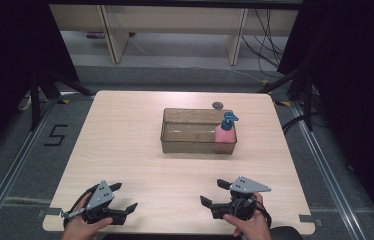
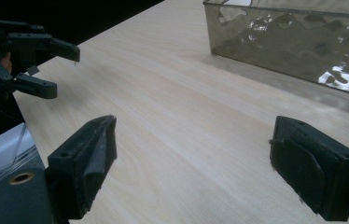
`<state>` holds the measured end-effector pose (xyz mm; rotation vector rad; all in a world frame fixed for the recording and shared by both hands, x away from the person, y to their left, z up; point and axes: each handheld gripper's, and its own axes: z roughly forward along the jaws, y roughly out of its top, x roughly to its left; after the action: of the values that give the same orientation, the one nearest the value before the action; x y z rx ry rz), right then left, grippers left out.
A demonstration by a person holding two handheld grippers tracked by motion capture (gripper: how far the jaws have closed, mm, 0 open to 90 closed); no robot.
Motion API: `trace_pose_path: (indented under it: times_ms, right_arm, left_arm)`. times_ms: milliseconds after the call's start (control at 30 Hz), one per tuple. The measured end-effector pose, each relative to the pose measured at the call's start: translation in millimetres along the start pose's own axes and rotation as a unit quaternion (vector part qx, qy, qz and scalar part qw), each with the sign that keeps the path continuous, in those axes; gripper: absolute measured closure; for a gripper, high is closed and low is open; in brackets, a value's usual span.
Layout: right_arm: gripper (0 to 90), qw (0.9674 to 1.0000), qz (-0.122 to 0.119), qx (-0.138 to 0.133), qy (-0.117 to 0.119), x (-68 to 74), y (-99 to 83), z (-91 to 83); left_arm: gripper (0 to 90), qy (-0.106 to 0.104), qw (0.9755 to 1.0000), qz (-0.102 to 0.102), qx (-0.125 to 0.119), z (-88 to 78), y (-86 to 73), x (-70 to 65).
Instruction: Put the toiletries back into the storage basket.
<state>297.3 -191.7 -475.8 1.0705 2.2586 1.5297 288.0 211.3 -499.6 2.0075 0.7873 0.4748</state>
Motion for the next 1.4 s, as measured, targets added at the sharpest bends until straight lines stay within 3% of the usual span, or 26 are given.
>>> trace_pose_path:
  times_ms: [167,233,267,300,333,467,500,533,600,667,700,733,833,900,933,1400]
  right_arm:
    - [15.7,0.9999,0.006,0.013,0.005,5.3,-3.7,-1.2]
    - [15.7,0.9999,-0.005,0.012,0.008,5.7,-4.9,-1.4]
    - [15.7,0.9998,0.010,0.009,0.013,8.9,-7.1,-0.5]
    - [15.7,0.9998,0.010,0.009,0.013,8.9,-7.1,-0.5]
    - [15.6,0.9999,-0.006,0.012,0.009,7.5,-7.7,-0.2]
    - [15.6,0.9997,-0.007,0.017,0.016,9.2,-9.1,-0.4]
    - [15.6,0.9996,0.007,0.022,0.014,12.0,-10.0,-1.1]
    - [15.6,0.9997,-0.005,0.021,0.014,10.9,-10.6,-0.9]
    - [15.6,0.9997,-0.005,0.021,0.014,11.1,-11.0,-0.7]
    - [15.6,0.9994,0.016,0.028,0.012,14.7,-12.6,-1.3]
    - [15.6,0.9996,-0.007,0.023,0.011,11.7,-12.6,-0.4]
    - [15.7,0.9995,0.002,0.026,0.018,12.7,-13.4,0.4]
    - [15.7,0.9994,-0.008,0.031,0.010,12.5,-14.5,0.4]
    - [15.6,0.9991,0.010,0.038,0.015,15.5,-15.7,0.1]
    - [15.6,0.9992,-0.010,0.036,0.012,13.0,-15.8,0.3]
    - [15.7,0.9989,-0.013,0.045,0.006,13.8,-17.3,1.0]
  left_arm:
    - [14.8,0.001,1.0000,-0.003,-0.002,0.1,0.1,-0.8]
    - [14.8,0.001,1.0000,0.004,0.004,-0.4,0.0,0.4]
    - [14.8,0.001,1.0000,-0.001,0.001,0.2,-0.2,-0.7]
    - [14.8,0.001,1.0000,-0.001,0.001,0.2,-0.2,-0.7]
    - [14.8,-0.002,1.0000,0.001,-0.001,0.8,-0.3,-0.5]
    - [14.8,-0.003,1.0000,0.002,0.001,0.9,-0.3,-0.5]
    - [14.8,-0.004,1.0000,0.003,0.002,0.7,-0.2,-0.3]
    - [14.8,-0.004,1.0000,0.003,0.002,0.8,-0.3,-0.3]
    - [14.8,-0.004,1.0000,0.004,0.001,0.9,-0.5,-0.1]
    - [14.8,-0.004,1.0000,0.004,0.001,1.0,-0.5,0.0]
    - [14.8,-0.004,1.0000,0.004,0.001,1.0,-0.5,0.0]
    - [14.8,-0.004,1.0000,0.005,0.002,1.0,-0.5,-0.1]
    - [14.8,-0.003,1.0000,0.005,0.001,1.2,-0.7,-0.5]
    - [14.8,-0.003,1.0000,0.004,0.002,1.3,-0.7,-0.6]
    - [14.8,-0.003,1.0000,0.004,0.003,1.4,-0.8,-0.6]
    - [14.8,-0.001,1.0000,0.004,0.004,1.4,-0.8,-0.8]
